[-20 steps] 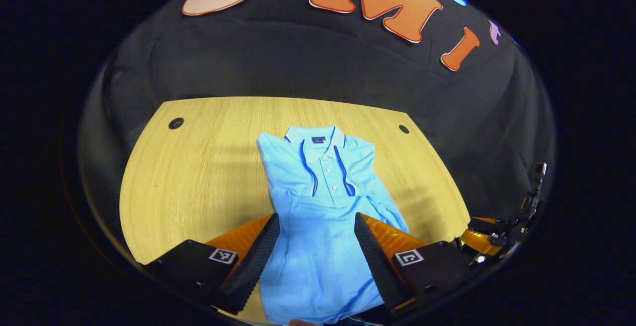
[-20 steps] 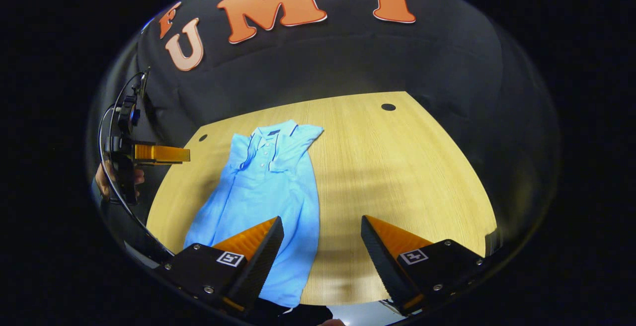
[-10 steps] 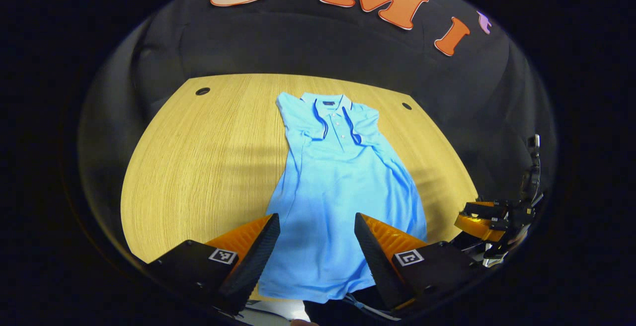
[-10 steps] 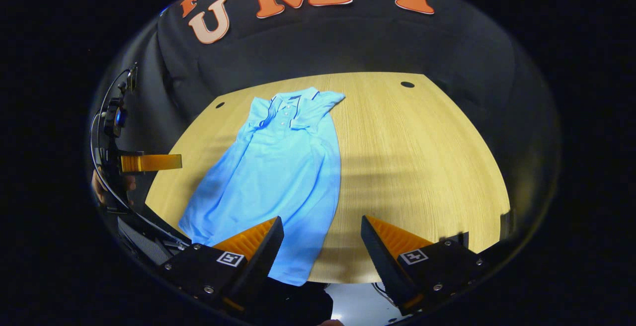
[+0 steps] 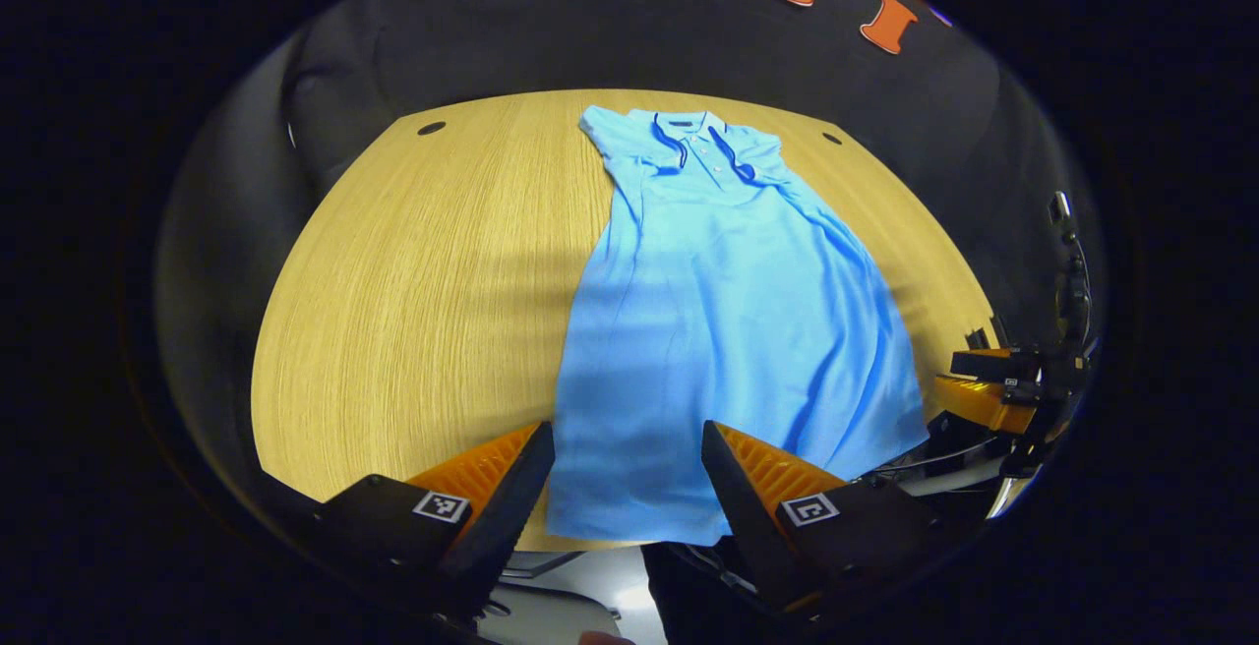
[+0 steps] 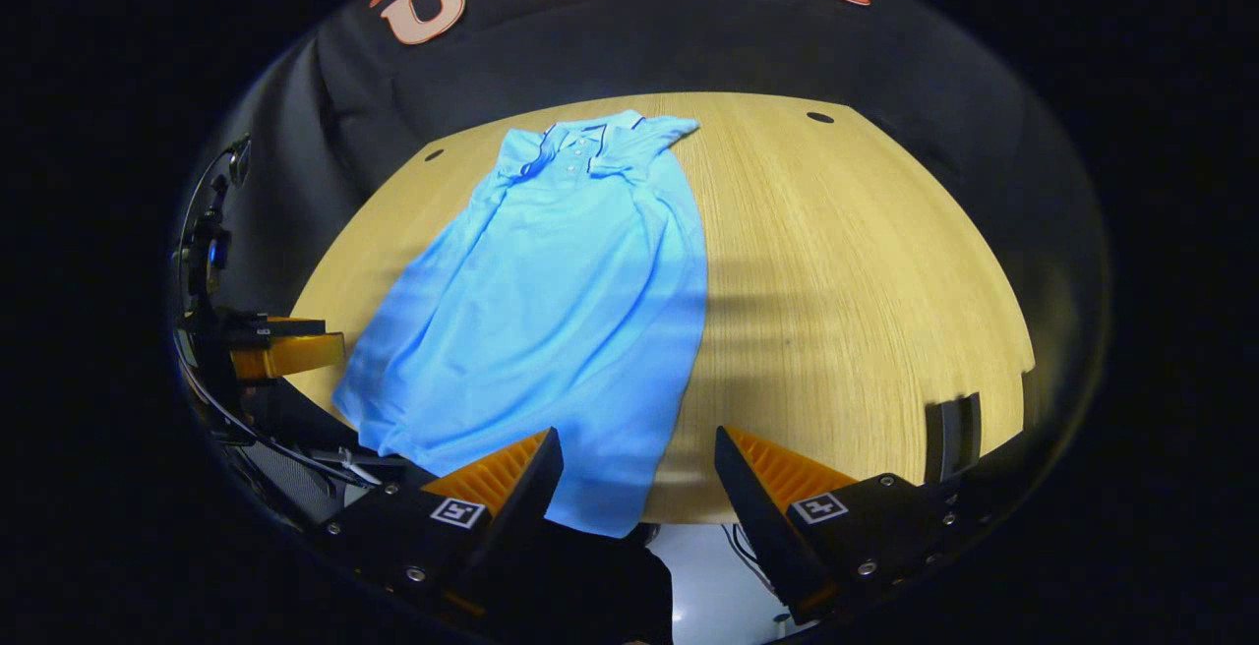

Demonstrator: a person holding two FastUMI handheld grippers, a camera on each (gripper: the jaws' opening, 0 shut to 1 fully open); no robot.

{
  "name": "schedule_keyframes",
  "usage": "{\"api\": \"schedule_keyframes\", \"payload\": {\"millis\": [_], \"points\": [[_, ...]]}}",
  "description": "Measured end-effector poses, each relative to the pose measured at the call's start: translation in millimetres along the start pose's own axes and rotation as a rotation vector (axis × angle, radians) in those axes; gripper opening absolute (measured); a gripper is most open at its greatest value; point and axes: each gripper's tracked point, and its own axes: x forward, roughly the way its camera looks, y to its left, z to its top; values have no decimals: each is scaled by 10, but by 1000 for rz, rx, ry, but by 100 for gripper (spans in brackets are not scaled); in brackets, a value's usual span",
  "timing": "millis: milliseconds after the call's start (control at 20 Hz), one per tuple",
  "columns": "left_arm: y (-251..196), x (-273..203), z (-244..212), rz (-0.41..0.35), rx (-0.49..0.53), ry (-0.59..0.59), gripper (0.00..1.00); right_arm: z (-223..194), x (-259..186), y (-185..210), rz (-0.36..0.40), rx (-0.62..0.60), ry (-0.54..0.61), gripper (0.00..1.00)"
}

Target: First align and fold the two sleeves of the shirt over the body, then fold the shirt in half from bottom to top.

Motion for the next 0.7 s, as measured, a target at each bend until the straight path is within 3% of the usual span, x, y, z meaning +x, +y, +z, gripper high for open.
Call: {"api": "schedule_keyframes", "payload": {"millis": [50,250,500,600,700], "points": [[11,24,-100,6,0,16,96,-68,28,17,-3,-3,13,97],[92,109,-337,30,-10,44,100,-327,117,85,-29,-4,65,96],[116,202,-496,60,-9,65,99,-334,122,33,-105,-66,37,89],[122,267,-433,81,24,36,97,-305,137,-15,-136,-23,10,78],[52,326,-384,97,5,19,99,-277,148,-145,-168,42,-5,58]]}}
